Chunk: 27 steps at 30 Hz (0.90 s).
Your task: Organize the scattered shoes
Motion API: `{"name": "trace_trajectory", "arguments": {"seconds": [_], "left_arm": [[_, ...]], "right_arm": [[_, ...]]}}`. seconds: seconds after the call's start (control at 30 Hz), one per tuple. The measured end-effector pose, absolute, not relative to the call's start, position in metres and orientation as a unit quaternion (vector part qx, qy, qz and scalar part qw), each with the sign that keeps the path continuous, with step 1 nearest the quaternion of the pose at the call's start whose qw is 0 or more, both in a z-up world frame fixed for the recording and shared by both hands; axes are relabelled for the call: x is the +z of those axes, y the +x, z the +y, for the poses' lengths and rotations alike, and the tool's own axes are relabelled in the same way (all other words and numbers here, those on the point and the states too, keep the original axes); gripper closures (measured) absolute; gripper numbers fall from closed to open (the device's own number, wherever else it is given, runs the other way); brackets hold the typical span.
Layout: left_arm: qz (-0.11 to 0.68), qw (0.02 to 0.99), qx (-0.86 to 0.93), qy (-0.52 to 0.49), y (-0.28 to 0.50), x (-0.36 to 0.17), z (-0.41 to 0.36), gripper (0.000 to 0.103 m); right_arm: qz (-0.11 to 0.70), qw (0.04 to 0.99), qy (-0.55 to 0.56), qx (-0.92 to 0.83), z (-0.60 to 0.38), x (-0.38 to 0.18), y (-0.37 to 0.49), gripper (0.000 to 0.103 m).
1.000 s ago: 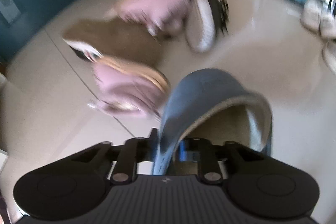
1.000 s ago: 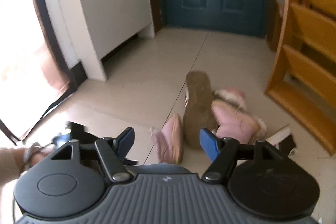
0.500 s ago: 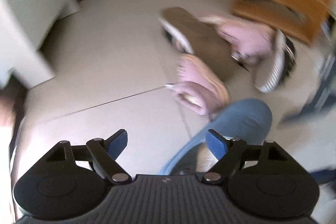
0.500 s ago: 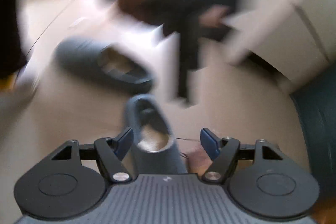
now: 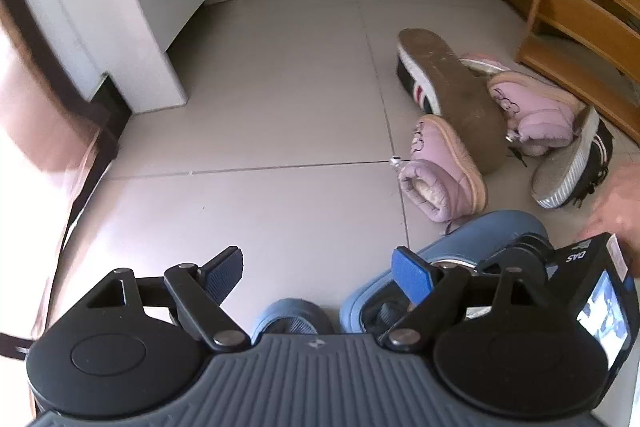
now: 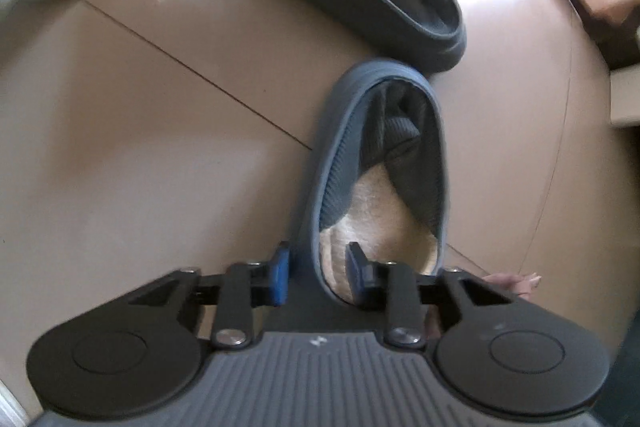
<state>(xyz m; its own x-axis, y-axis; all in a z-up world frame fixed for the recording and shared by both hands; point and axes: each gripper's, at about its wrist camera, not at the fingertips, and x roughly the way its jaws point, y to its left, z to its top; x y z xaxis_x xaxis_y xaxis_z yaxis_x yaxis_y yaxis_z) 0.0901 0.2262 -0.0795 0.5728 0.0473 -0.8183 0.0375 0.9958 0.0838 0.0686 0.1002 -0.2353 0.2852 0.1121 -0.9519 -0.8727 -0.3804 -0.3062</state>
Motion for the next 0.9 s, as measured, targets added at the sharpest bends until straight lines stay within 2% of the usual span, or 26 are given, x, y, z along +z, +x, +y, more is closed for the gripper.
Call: {"name": "trace_trajectory", "arguments": {"seconds": [0.13,0.2,0.37,0.5,0.57,0.6,0.63,0.67,0.7,0.73,0.77,0.9], "left_arm": [[0.467,0.884,0.023,0.030,0.081,-0.081,0.241,0.018],[0.467,0.884,0.031,0.020,0.077,-0.080,0.247,0.018],[0.465,0.884,0.042,-0.014,0.068,-0.077,0.265,0.018],[0.466,0.884,0.039,-0.019,0.063,-0.078,0.268,0.018],[0.468,0.883,0.034,-0.020,0.059,-0.080,0.267,0.018],[0.469,0.882,0.030,-0.018,0.057,-0.081,0.266,0.018],[0.470,0.882,0.027,-0.017,0.056,-0.082,0.265,0.018],[0.471,0.882,0.024,-0.015,0.055,-0.083,0.265,0.018],[0.473,0.881,0.021,-0.006,0.052,-0.086,0.263,0.018],[0.475,0.880,0.020,-0.001,0.051,-0.088,0.262,0.018],[0.477,0.879,0.020,-0.001,0.051,-0.090,0.263,0.018],[0.488,0.873,0.021,-0.018,0.052,-0.096,0.266,0.018]], "right_arm": [[0.378,0.562,-0.554,0.485,0.103,-0.221,0.089,0.086],[0.407,0.604,-0.504,0.465,0.101,-0.211,0.096,0.086],[0.488,0.721,-0.271,0.410,0.093,-0.171,0.114,0.097],[0.515,0.756,-0.137,0.380,0.100,-0.158,0.116,0.097],[0.502,0.770,-0.154,0.363,0.108,-0.161,0.109,0.095],[0.494,0.773,-0.168,0.360,0.109,-0.161,0.108,0.092],[0.481,0.776,-0.198,0.356,0.110,-0.164,0.109,0.077],[0.467,0.777,-0.234,0.351,0.111,-0.167,0.110,0.053],[0.458,0.777,-0.254,0.349,0.110,-0.168,0.115,0.039],[0.452,0.776,-0.268,0.349,0.107,-0.168,0.120,0.021],[0.445,0.775,-0.283,0.348,0.104,-0.168,0.125,0.017],[0.469,0.774,-0.260,0.338,0.096,-0.170,0.156,0.017]]}}
